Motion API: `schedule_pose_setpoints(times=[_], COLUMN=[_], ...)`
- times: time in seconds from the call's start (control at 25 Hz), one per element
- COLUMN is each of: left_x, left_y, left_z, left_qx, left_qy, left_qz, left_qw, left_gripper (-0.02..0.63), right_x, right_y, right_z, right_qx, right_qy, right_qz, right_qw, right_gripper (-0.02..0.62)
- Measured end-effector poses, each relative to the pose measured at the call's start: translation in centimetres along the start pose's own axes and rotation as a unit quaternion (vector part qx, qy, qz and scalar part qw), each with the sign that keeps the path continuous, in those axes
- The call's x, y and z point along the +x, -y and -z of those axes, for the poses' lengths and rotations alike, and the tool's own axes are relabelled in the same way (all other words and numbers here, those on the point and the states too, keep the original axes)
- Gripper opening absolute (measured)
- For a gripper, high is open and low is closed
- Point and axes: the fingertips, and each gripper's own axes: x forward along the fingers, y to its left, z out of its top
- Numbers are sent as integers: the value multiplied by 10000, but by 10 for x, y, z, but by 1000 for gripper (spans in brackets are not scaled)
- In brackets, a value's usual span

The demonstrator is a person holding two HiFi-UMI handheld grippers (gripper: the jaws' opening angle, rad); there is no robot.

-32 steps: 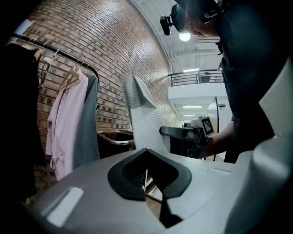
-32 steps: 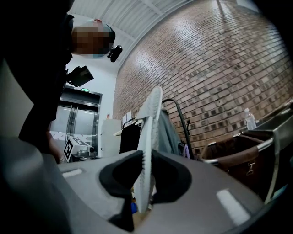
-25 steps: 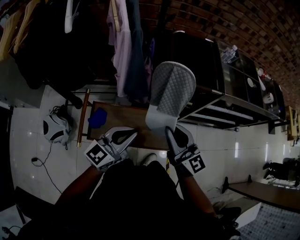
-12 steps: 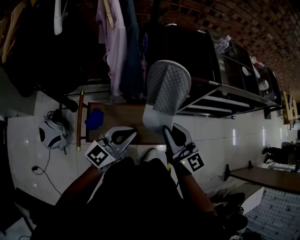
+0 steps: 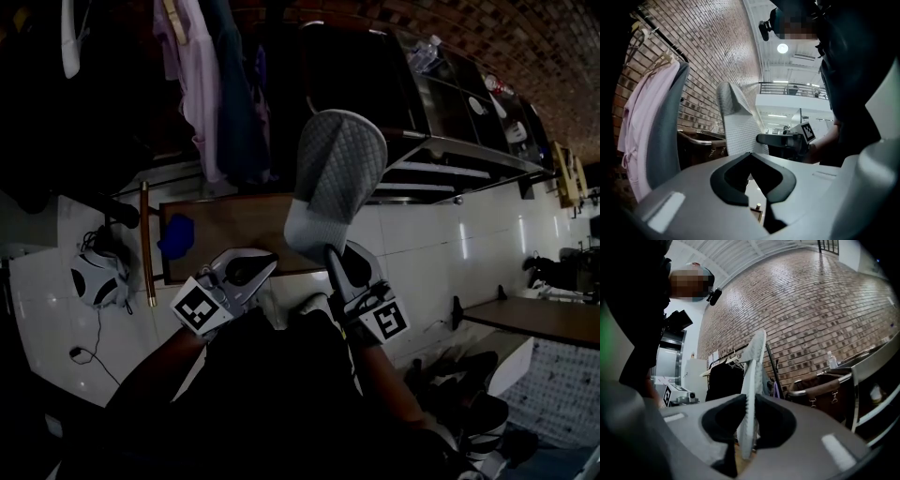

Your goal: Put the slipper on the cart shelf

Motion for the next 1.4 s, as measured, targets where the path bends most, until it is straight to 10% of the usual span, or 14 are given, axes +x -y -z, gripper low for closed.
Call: schedule_pose_setpoints(times=[1.04, 1.4], left_x=[220, 249], left_y=[196, 193], left_z=[7, 16], left_qx=[90, 94], left_qy=[-212, -401], left_qz=[85, 267], left_qw=[9997, 9988], left_gripper=[5, 5], right_x=[-238, -252], right_y=[171, 201], right_z=[-50, -39], right_qx=[68, 201], right_qy=[399, 411], right_qz=[98, 317], right_qw=[9991, 9984], right_gripper=[61, 61])
